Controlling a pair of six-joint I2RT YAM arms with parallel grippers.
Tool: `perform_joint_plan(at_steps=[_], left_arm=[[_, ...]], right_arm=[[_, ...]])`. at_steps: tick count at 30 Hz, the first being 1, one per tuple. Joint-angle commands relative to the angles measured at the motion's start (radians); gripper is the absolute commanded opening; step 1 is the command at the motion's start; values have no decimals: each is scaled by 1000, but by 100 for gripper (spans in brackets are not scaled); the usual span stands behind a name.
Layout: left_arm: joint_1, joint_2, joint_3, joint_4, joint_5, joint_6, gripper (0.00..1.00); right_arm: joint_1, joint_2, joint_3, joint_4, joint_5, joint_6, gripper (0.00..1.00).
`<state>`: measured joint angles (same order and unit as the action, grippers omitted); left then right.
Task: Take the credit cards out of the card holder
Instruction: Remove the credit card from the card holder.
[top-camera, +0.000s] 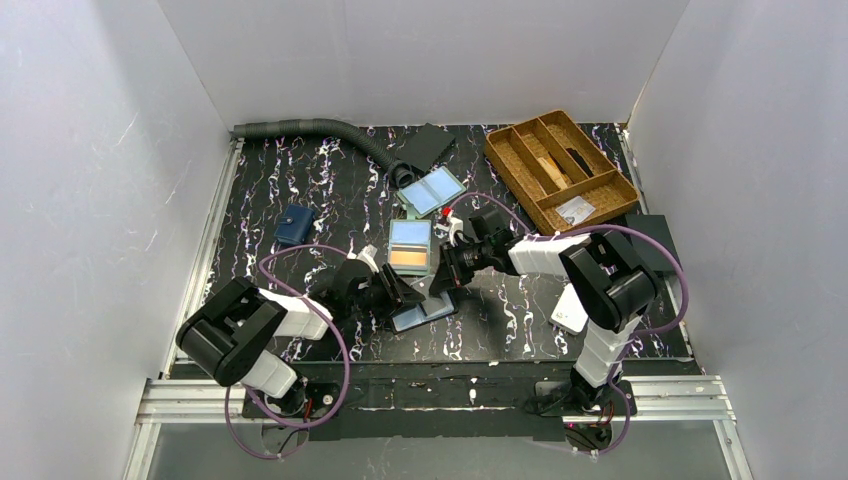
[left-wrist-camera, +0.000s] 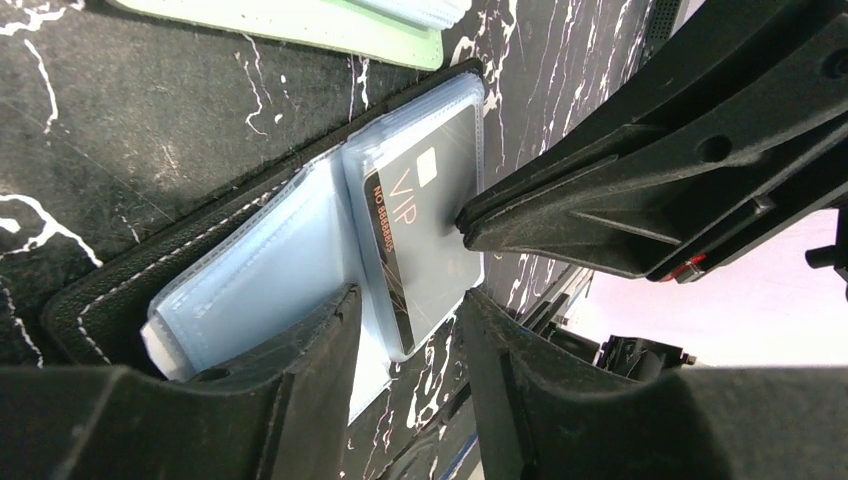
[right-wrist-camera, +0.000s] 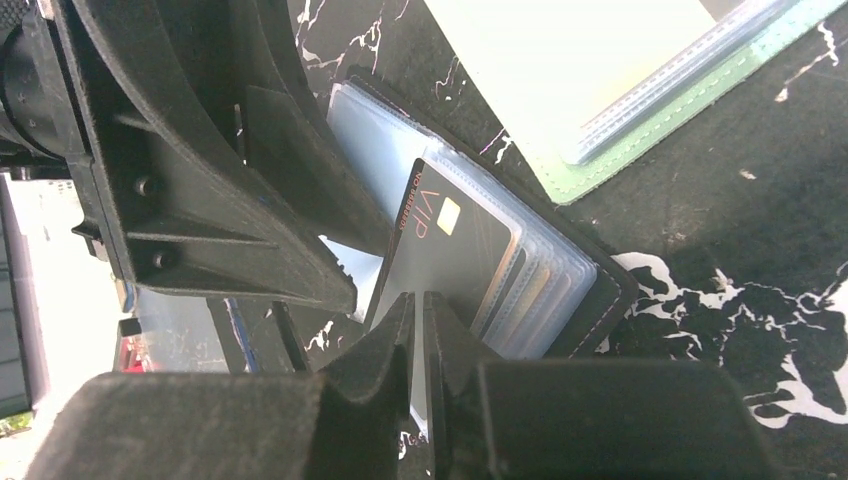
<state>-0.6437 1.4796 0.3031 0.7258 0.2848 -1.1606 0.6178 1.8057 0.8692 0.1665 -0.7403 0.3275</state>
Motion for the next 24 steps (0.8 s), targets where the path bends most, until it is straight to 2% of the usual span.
perform_joint_plan(at_steps=[1,11,24], left_arm=[[-2,21,-2,6,-4,-5,39],[1,40,-11,16,-6,-8,37],[1,16,-12,20,-2,1,37]], right_arm=[[5,5,17,-84,48,-74,17],[-51,-93,1,-70,46,-113,18],[-53,-75,0,-55,-23,-91,18]])
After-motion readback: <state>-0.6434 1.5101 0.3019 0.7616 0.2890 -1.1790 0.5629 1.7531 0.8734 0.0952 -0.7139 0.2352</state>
